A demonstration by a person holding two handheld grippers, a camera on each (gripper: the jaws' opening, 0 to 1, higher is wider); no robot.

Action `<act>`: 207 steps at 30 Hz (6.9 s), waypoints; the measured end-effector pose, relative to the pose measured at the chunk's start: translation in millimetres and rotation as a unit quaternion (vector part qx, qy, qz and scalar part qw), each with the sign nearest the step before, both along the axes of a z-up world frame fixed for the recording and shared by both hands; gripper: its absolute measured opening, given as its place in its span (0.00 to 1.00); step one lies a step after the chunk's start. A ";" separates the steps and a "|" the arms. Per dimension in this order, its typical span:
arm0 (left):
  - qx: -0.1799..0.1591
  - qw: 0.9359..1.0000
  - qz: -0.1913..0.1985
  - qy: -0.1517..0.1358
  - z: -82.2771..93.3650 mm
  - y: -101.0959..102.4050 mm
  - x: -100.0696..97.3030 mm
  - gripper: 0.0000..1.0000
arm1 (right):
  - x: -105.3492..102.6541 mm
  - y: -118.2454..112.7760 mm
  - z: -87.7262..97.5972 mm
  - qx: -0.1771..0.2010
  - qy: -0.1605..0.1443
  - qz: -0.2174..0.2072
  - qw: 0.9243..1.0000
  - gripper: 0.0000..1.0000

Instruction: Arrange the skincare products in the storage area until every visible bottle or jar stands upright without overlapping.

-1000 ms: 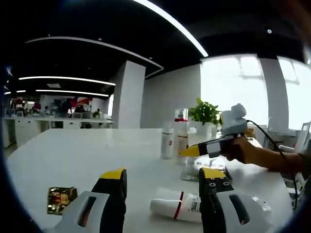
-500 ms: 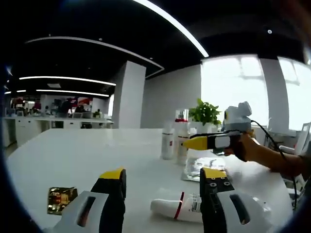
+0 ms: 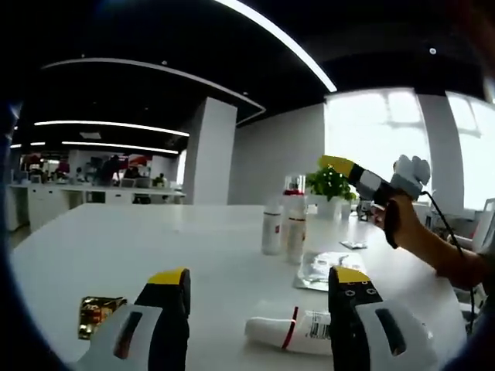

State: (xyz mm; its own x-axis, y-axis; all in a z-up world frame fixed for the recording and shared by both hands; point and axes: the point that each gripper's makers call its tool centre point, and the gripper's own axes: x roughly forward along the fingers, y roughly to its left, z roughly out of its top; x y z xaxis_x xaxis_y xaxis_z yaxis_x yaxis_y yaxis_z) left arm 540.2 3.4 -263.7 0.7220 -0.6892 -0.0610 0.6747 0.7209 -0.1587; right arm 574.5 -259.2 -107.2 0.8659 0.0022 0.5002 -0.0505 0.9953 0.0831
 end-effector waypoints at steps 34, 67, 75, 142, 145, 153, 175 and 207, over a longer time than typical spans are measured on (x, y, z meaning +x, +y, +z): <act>-0.040 0.994 -0.092 0.030 60.3 -16.5 -74.9 0.97 | -71.9 80.5 -85.7 -0.383 0.137 0.209 0.890 0.97; -0.054 0.993 0.104 -0.016 26.7 13.1 -157.5 0.85 | -85.7 112.4 -149.1 -0.698 0.066 0.033 0.712 0.63; -0.068 0.991 0.113 -0.031 37.6 21.8 -161.1 0.85 | -74.2 102.7 -173.5 -0.707 0.131 0.041 0.694 0.26; 0.340 0.937 -0.064 -0.049 -23.5 -108.6 -59.1 0.77 | 7.8 69.9 -202.5 -0.429 0.441 0.237 0.752 0.00; 0.398 0.914 -0.068 -0.038 -39.5 -102.6 -53.8 0.70 | 5.4 71.5 -202.8 -0.441 0.445 0.232 0.744 0.00; 0.439 0.888 -0.031 -0.134 -24.7 -114.9 -39.8 0.60 | 3.6 71.5 -203.7 -0.455 0.444 0.231 0.736 0.00; 0.595 0.726 0.027 -0.343 -0.8 -132.8 -22.9 0.52 | 1.5 75.5 -205.6 -0.464 0.431 0.271 0.725 0.00; 0.640 0.701 -0.004 -0.313 12.5 -123.5 -14.1 0.00 | 13.7 51.9 -142.0 -0.204 0.332 0.281 0.877 0.00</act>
